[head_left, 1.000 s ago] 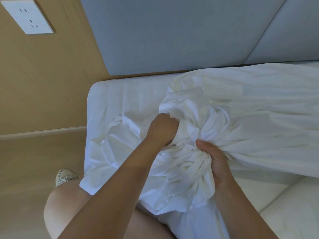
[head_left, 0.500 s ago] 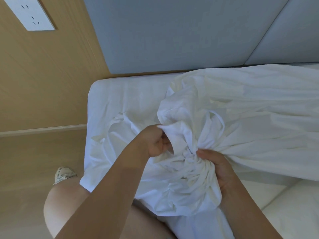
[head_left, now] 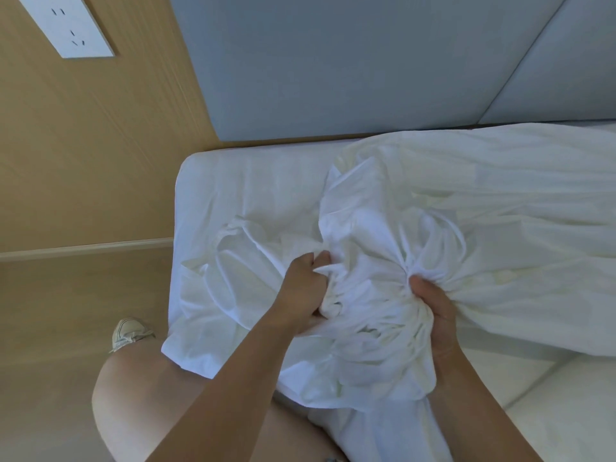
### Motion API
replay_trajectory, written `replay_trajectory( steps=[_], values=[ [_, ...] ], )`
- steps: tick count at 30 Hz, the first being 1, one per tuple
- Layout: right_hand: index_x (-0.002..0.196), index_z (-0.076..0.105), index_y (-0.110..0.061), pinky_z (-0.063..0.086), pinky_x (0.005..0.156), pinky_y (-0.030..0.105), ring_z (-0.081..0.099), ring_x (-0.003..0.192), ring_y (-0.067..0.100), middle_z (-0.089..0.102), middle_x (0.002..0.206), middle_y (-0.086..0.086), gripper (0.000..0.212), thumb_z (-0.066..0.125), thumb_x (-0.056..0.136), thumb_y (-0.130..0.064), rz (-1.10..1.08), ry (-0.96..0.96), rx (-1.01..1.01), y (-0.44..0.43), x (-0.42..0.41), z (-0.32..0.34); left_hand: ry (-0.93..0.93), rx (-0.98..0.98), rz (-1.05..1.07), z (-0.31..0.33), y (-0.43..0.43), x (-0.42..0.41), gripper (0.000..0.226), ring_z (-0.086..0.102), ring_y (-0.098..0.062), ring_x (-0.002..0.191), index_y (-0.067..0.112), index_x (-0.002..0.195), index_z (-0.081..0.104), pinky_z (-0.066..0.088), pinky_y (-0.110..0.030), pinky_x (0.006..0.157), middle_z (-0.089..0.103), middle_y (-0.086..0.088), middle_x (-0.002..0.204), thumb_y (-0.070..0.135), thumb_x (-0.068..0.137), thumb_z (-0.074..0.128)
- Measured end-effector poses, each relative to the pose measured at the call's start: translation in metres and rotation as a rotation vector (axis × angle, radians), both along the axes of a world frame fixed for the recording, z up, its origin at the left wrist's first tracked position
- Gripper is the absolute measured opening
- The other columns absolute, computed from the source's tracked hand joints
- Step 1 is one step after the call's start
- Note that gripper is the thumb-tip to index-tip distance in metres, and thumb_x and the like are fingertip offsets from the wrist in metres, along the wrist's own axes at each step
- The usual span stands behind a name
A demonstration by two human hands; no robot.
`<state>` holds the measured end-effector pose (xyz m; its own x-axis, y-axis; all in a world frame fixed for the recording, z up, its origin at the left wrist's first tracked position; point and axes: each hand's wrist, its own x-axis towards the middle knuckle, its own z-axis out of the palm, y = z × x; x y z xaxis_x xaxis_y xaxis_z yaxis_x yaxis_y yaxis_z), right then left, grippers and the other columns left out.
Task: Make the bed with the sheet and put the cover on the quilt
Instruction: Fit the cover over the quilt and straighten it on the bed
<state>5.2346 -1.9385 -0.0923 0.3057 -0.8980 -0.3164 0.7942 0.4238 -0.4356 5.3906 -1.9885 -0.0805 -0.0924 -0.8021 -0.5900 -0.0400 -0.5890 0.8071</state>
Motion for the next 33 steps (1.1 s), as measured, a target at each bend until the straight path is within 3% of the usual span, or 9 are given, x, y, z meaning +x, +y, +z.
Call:
replay_trajectory(
  steps=[2, 4, 6, 9, 12, 18, 23, 28, 33],
  values=[
    [0.144, 0.027, 0.005, 0.013, 0.114, 0.047, 0.026, 0.140, 0.038, 0.028, 0.149, 0.027, 0.058, 0.025, 0.101, -0.032, -0.025, -0.022, -0.001, 0.003, -0.008, -0.008, -0.106, -0.074, -0.058, -0.005, 0.000, 0.004, 0.024, 0.047, -0.015, 0.056, 0.009, 0.077, 0.051, 0.038, -0.023, 0.051, 0.047, -0.006, 0.065, 0.025, 0.095, 0.048],
    [0.132, 0.048, 0.007, 0.033, 0.105, 0.052, 0.045, 0.127, 0.040, 0.046, 0.136, 0.029, 0.059, 0.059, 0.089, -0.031, 0.046, -0.074, 0.003, 0.004, 0.000, -0.008, -0.190, -0.073, -0.128, -0.007, -0.002, 0.012, 0.019, 0.045, -0.009, 0.048, 0.010, 0.073, 0.048, 0.036, -0.018, 0.043, 0.048, -0.002, 0.060, 0.016, 0.092, 0.050],
    [0.102, 0.072, 0.003, 0.055, 0.073, 0.050, 0.067, 0.095, 0.040, 0.066, 0.108, 0.027, 0.071, 0.094, 0.040, -0.025, 0.057, 0.070, 0.121, 0.005, -0.002, -0.005, -0.303, -0.057, -0.219, -0.007, -0.008, 0.021, 0.007, 0.046, -0.009, 0.045, 0.011, 0.078, 0.050, 0.036, -0.019, 0.043, 0.050, -0.001, 0.061, 0.008, 0.084, 0.049],
    [0.092, 0.076, -0.003, 0.057, 0.064, 0.047, 0.069, 0.084, 0.037, 0.069, 0.100, 0.022, 0.075, 0.095, 0.021, -0.020, -0.045, 0.182, 0.181, 0.005, -0.002, 0.001, -0.572, -0.340, -0.105, 0.007, -0.019, 0.032, 0.021, 0.054, -0.014, 0.077, 0.016, 0.100, 0.056, 0.040, -0.022, 0.067, 0.057, 0.002, 0.088, 0.004, 0.083, 0.051],
    [0.087, 0.076, -0.004, 0.058, 0.061, 0.043, 0.070, 0.079, 0.033, 0.071, 0.093, 0.018, 0.073, 0.095, 0.018, -0.018, -0.114, 0.263, 0.238, 0.002, 0.004, 0.002, -0.326, -0.632, -0.034, 0.040, -0.020, 0.028, 0.012, 0.053, -0.002, 0.071, 0.021, 0.086, 0.059, 0.039, -0.007, 0.063, 0.058, 0.012, 0.078, 0.013, 0.091, 0.052],
    [0.073, 0.073, 0.000, 0.057, 0.056, 0.030, 0.069, 0.062, 0.026, 0.069, 0.070, 0.015, 0.050, 0.093, 0.029, -0.016, -0.219, 0.285, 0.251, -0.006, 0.041, 0.010, -0.372, -0.464, -0.850, 0.018, -0.016, 0.026, 0.040, 0.057, -0.019, 0.079, 0.015, 0.086, 0.057, 0.040, -0.029, 0.067, 0.060, -0.001, 0.082, 0.054, 0.089, 0.050],
    [0.075, 0.065, -0.004, 0.052, 0.060, 0.018, 0.065, 0.059, 0.016, 0.066, 0.067, 0.009, 0.012, 0.073, 0.077, -0.013, -0.303, 0.402, 0.409, -0.032, 0.061, -0.025, -0.287, -0.381, -0.546, -0.055, -0.016, 0.061, 0.022, 0.057, -0.026, 0.107, 0.009, 0.104, 0.059, 0.041, -0.030, 0.087, 0.064, -0.008, 0.111, 0.018, 0.097, 0.040],
    [0.051, 0.062, -0.012, 0.042, 0.055, 0.019, 0.056, 0.045, 0.011, 0.055, 0.050, 0.001, 0.032, 0.061, 0.082, -0.018, -0.448, 0.541, 0.619, -0.047, 0.066, -0.041, -0.107, -0.408, -0.523, -0.065, -0.018, 0.078, 0.029, 0.057, -0.015, 0.111, 0.019, 0.122, 0.060, 0.040, -0.019, 0.089, 0.065, 0.003, 0.115, 0.019, 0.096, 0.047],
    [0.084, 0.069, -0.004, 0.050, 0.073, 0.032, 0.065, 0.073, 0.026, 0.066, 0.082, 0.013, 0.021, 0.068, 0.075, -0.023, -0.270, 0.530, 0.733, -0.052, 0.075, -0.001, -0.104, -0.240, -0.693, -0.036, -0.059, 0.063, 0.011, 0.054, -0.013, 0.076, 0.020, 0.084, 0.057, 0.039, -0.012, 0.060, 0.059, 0.009, 0.081, 0.014, 0.092, 0.052]
  ],
)
